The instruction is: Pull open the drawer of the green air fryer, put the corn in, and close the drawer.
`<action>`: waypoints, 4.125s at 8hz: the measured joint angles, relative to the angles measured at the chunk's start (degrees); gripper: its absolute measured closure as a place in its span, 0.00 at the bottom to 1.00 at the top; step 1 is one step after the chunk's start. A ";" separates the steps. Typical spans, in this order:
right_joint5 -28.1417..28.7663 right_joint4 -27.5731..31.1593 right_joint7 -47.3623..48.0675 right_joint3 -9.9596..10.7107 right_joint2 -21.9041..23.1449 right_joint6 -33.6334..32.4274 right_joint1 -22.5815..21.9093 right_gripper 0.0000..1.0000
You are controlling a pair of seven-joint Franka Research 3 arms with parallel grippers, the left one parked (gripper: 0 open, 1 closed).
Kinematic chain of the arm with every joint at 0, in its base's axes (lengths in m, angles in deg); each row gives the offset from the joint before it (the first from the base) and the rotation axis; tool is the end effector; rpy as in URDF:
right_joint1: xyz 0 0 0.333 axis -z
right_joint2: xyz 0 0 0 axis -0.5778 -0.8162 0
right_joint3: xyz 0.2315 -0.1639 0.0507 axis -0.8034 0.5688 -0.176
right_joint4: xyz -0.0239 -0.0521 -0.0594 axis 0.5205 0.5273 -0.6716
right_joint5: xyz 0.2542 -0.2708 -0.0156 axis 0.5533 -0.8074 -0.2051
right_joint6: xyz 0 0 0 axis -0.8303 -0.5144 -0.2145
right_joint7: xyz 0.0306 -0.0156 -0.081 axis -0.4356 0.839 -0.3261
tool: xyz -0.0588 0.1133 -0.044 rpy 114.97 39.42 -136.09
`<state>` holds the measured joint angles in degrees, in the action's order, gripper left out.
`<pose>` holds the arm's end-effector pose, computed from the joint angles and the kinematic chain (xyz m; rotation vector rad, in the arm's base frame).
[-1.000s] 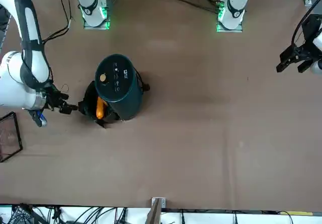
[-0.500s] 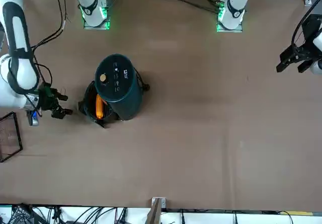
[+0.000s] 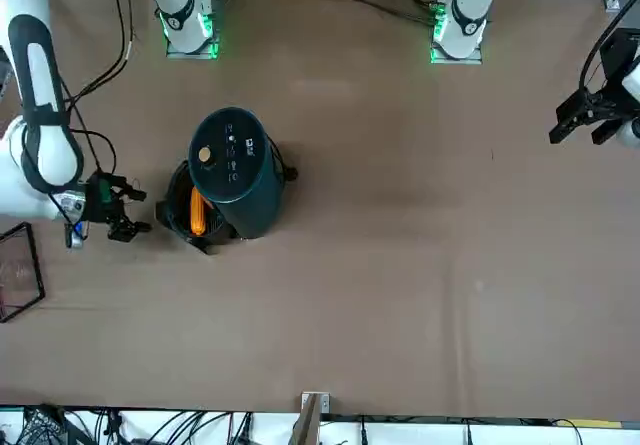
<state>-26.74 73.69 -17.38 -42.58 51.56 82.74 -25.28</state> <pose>0.5832 -0.0644 0.2203 -2.2581 1.5920 0.5722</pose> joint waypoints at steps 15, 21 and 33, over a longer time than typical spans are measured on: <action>0.24 -0.34 4.19 -0.60 0.22 -0.60 -4.86 0.55; 0.13 -0.25 4.19 -0.61 1.05 -1.55 -8.21 0.55; 5.21 1.90 4.01 -0.58 0.76 -0.93 -9.64 0.55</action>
<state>-21.52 75.58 -13.37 -43.16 52.31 81.81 -34.92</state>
